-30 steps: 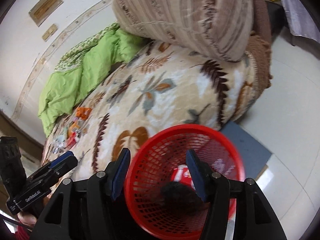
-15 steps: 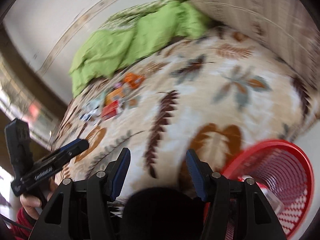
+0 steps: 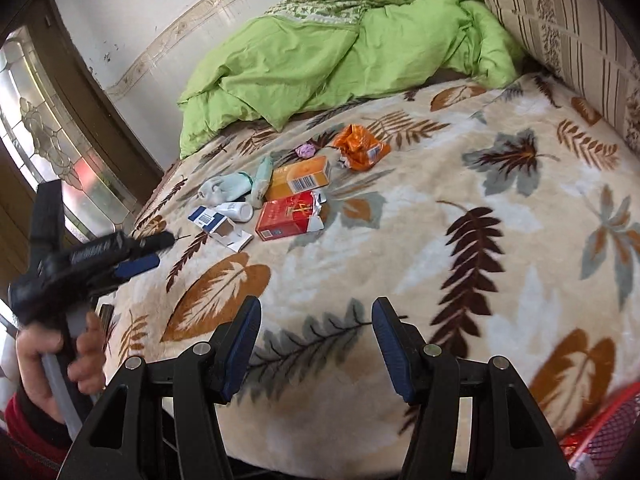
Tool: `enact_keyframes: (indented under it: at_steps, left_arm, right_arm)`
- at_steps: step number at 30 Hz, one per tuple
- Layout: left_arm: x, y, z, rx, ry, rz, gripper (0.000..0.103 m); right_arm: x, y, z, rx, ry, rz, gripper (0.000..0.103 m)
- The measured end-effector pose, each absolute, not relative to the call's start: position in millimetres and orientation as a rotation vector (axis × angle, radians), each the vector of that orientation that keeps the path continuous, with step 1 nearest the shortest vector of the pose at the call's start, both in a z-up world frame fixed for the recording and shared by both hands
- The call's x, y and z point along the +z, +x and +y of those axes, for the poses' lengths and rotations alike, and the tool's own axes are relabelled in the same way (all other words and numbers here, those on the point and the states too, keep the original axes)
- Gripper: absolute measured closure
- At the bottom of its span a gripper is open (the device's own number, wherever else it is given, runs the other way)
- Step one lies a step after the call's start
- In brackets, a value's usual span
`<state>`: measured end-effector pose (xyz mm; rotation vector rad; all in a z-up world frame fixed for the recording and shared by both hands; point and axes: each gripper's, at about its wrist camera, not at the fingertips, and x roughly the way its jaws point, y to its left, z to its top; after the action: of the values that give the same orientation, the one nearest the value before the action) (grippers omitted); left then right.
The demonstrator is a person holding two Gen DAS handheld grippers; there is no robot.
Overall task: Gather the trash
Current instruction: 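Move both empty tools back toward the items on the bed, then grasp the blue-white medicine box with the left tool while the right tool grasps the red cigarette pack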
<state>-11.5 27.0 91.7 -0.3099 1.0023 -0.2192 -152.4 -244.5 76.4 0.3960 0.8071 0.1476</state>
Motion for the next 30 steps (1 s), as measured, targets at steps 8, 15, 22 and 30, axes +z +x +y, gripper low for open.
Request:
enact_keyframes:
  at_steps: [8,15,22,30]
  left_arm:
    - [49,66,33,-0.081,-0.493,1.144,0.049]
    - [29,89,28,-0.021,-0.481,1.140,0.053]
    - [32,73,43,-0.098,-0.472,1.112,0.061]
    - [20,94,30,-0.075,-0.426,1.105,0.061]
  right_arm:
    - [57,-156,-243,0.154,0.368,0.830,0.042]
    - [54,-157,-252,0.202,0.424,0.817,0.042]
    - [61,-131,-250,0.277,0.430,0.846,0.042]
    - [77,-88,-250,0.288,0.418,0.825,0.042]
